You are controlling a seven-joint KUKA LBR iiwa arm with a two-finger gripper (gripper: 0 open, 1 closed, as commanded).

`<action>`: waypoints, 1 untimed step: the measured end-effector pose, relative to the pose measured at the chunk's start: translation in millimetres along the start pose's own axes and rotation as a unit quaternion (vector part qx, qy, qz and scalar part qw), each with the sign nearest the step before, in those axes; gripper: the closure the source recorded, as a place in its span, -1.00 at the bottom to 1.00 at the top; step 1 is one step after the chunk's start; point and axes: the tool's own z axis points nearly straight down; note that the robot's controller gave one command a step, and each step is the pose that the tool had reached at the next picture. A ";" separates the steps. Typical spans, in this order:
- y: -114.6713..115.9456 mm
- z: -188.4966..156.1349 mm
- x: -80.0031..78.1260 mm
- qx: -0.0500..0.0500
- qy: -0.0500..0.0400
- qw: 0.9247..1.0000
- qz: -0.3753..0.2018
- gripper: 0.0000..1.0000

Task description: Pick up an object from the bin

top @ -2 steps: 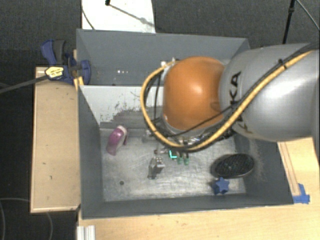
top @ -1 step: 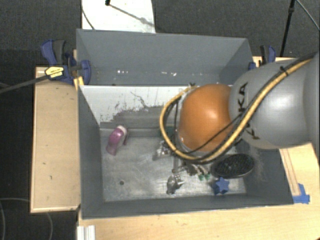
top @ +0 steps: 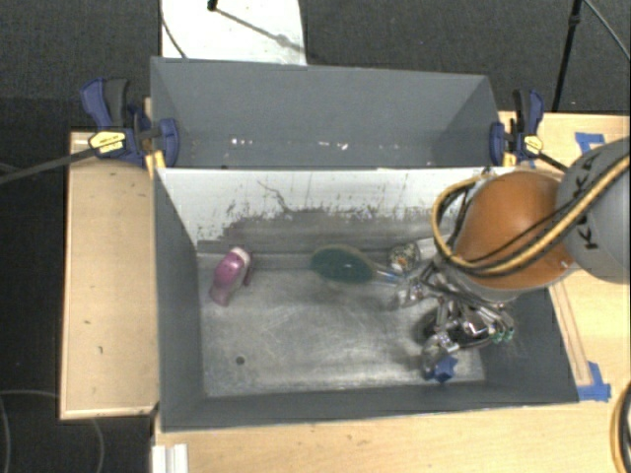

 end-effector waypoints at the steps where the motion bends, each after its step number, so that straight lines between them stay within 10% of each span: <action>1: -77.6 -5.8 -4.2 0.001 -0.002 0.999 -0.053 -1.00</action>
Offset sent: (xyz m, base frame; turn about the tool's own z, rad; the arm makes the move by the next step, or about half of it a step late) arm 0.0267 -0.0680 0.0054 -0.1132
